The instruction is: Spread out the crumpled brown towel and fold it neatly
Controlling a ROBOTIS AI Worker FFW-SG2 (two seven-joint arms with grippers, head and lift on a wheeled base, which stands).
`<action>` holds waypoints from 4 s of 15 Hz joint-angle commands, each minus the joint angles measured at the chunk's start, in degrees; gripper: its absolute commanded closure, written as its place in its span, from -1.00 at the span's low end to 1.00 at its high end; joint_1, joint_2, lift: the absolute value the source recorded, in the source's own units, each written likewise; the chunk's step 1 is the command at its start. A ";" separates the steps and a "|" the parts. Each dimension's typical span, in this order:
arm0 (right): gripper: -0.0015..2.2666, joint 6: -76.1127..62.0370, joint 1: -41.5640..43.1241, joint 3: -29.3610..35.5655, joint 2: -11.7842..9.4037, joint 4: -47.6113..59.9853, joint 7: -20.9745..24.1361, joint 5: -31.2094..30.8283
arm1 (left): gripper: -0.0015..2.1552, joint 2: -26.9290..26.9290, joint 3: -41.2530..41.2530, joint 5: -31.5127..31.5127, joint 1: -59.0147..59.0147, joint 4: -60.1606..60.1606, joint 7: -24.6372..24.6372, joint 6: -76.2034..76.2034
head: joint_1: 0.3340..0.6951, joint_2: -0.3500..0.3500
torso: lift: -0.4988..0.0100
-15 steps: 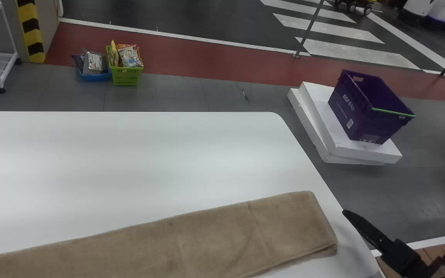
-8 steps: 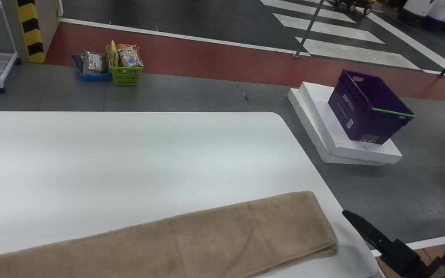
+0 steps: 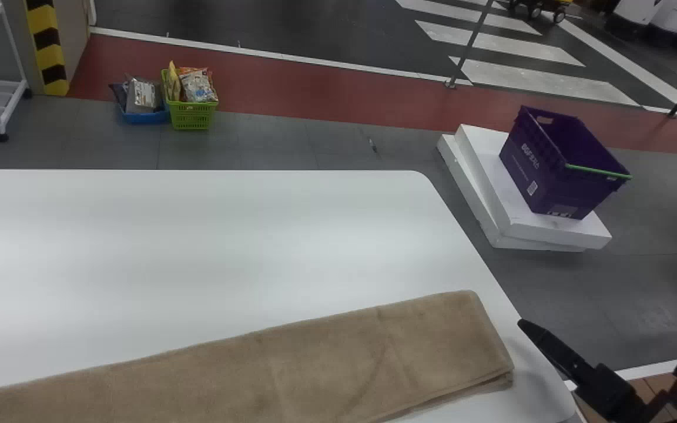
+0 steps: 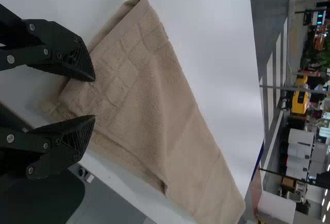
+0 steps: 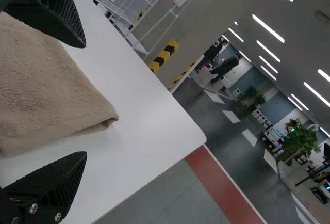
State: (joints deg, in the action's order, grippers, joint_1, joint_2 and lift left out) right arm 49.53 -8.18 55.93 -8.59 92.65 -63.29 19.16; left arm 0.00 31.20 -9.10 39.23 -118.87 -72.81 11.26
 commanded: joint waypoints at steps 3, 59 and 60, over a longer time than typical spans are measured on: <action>-0.95 0.00 -0.08 -0.03 0.24 0.51 -0.08 0.09 | 0.07 0.15 0.00 -0.39 -0.29 0.57 0.12 -1.81 | 1.00 -1.00 | 0.46; -0.93 -7.03 -4.56 -6.36 4.37 10.18 -4.65 -0.18 | -0.25 0.15 2.73 -14.02 -6.01 7.34 -9.55 -32.40 | 1.00 -0.80 | 0.46; -0.93 -7.03 -4.56 -6.27 4.37 10.09 -4.65 -0.18 | -0.15 0.15 2.73 -14.10 -6.09 7.34 -9.63 -32.40 | 1.00 -0.80 | 0.46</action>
State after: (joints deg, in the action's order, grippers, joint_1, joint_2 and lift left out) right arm 42.50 -12.74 49.58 -4.22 102.85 -67.93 18.99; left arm 0.00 33.89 -23.12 33.26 -111.53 -82.41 -21.17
